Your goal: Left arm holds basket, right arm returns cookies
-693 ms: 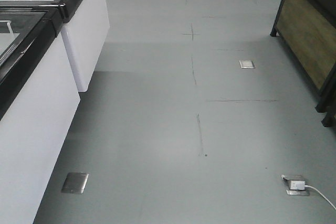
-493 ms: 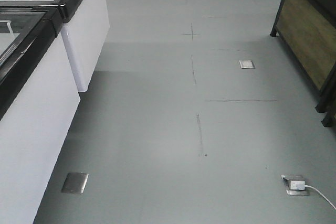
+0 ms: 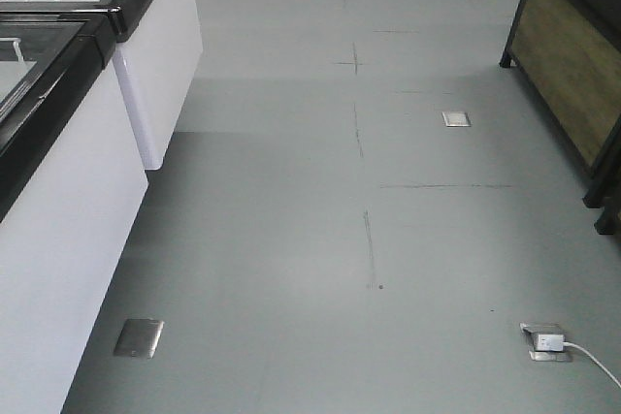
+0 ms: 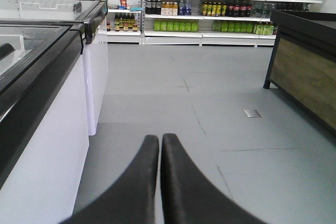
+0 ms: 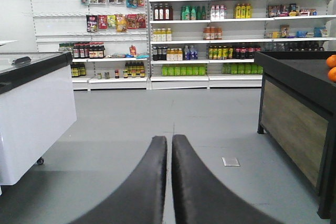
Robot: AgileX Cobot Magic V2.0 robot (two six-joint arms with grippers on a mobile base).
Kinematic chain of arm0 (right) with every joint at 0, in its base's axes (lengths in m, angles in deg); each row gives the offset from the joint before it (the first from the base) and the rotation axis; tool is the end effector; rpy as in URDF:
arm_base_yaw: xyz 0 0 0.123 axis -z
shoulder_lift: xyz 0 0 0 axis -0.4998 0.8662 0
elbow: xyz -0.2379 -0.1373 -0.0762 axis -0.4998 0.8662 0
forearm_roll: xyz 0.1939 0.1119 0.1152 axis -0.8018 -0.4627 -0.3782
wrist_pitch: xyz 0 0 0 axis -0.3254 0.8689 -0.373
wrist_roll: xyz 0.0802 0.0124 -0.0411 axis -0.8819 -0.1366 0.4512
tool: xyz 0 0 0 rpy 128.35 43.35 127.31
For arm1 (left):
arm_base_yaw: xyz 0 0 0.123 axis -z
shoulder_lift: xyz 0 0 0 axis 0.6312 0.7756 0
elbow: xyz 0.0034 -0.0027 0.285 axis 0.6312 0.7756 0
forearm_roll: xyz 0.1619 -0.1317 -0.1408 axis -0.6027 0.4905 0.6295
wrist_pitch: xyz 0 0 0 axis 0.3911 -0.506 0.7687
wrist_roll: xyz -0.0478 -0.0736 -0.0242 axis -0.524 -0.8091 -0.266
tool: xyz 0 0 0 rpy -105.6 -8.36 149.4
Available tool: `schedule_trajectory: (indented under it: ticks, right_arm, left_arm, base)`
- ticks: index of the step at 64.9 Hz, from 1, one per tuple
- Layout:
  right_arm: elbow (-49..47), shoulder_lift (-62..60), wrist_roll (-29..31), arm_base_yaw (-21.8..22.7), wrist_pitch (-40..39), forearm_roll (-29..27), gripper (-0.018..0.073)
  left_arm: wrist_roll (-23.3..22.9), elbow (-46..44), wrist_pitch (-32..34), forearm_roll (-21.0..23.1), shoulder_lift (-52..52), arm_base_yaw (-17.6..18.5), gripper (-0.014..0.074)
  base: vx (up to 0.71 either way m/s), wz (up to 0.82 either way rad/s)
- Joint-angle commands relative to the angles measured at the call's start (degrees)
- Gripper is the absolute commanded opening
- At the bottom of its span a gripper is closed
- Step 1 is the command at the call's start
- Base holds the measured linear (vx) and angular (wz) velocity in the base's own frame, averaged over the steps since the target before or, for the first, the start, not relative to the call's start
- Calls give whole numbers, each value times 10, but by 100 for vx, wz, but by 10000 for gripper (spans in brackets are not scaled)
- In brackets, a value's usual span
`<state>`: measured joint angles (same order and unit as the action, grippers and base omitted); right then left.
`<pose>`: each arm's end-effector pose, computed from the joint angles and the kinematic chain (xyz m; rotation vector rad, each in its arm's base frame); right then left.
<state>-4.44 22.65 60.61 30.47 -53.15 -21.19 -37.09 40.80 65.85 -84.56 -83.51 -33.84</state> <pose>0.0566 -0.0005 0.2042 0.0226 1.5006 0.0106 0.0565 -0.0043 0.1879 -0.0134 1.6781 -0.1383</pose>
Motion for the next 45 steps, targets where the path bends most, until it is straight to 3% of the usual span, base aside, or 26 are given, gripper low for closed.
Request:
schedule_trajectory:
  ticks: [1, 45]
  right_arm:
    - [10, -7, 3, 1, -44, 5, -11]
    - [10, -7, 3, 1, -43, 5, -11]
  left_arm:
    - [-1, -19, 40, 0, -10, 4, -7]
    - [-1, -19, 47, 0, -10, 4, -8]
  base:
    - [0, 0]
    - [0, 0]
